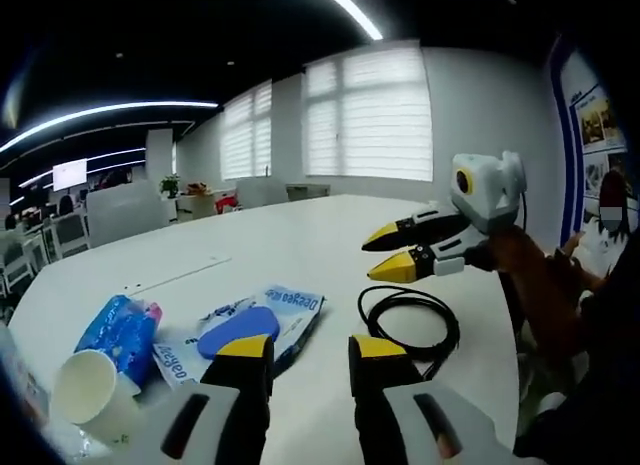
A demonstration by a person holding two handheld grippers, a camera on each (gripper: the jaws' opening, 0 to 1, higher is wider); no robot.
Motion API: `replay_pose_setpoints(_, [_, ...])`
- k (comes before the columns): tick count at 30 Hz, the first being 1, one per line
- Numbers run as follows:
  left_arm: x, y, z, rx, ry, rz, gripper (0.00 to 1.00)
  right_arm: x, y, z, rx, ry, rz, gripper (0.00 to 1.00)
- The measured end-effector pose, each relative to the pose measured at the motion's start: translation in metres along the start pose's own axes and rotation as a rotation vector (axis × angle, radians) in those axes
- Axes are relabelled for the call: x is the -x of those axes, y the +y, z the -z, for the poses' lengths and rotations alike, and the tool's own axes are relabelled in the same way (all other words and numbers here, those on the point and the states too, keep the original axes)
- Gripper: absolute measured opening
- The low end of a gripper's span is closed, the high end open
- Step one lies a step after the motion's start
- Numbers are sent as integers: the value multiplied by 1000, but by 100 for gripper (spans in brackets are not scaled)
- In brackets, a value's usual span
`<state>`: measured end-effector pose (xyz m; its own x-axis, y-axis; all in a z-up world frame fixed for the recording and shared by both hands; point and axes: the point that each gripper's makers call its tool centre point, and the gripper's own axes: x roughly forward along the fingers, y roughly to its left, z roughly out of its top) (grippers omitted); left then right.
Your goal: Arrange the tabletop items into an orderly group along one side of the table until the central work area is clear of visible clutter.
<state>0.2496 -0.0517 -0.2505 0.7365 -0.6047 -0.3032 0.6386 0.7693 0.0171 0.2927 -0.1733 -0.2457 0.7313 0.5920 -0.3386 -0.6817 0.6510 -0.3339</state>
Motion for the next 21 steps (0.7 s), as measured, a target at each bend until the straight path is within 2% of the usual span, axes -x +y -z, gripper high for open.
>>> replay_pose_setpoints(5, [4,6,2,16,-1,-11,33,-12,5,-9,11,-1,-30,25])
replay_pose_setpoints(8, [9,10,3,14,-3,-30,37,-19,10,-15,31,5,-48,28])
replay_pose_setpoints(14, [16,16,-3,34,-32,-50,39,-31,17,-28,52,-2,-78,31])
replay_pose_setpoints(21, [22,26,-5,43,-36,-89,49,-45,22,-40,58,-4,-113,32])
